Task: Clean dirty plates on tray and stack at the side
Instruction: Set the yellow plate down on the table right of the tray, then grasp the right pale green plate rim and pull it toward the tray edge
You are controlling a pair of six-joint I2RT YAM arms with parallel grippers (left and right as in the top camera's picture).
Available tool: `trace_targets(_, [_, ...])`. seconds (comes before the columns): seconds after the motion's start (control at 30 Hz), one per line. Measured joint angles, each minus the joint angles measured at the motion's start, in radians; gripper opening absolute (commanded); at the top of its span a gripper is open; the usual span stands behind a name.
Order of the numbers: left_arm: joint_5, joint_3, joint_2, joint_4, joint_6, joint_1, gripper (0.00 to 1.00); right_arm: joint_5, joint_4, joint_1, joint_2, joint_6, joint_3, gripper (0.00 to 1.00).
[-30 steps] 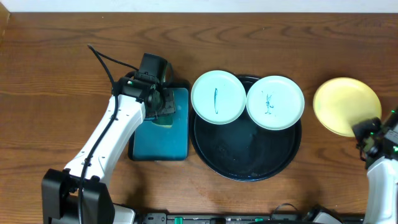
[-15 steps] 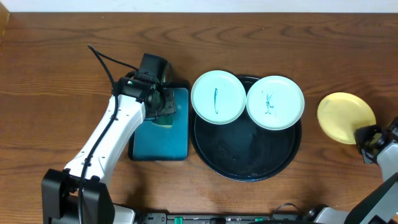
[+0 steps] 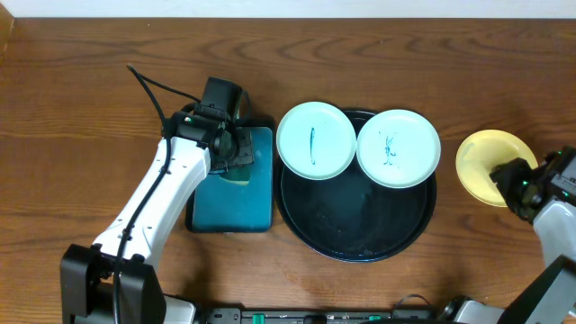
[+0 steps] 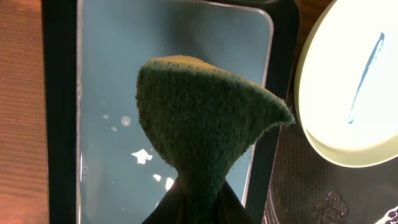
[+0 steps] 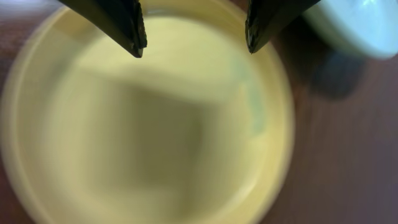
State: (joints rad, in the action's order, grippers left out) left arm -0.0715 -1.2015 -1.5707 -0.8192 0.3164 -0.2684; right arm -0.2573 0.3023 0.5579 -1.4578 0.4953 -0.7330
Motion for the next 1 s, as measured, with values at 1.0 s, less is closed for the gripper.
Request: trace_targets(1.0, [0.0,0.0,0.0,-0.008,0.0,0.0,0.12,-0.01,-0.065,-0.422,-0.139,-0.409,-0.074,0.35])
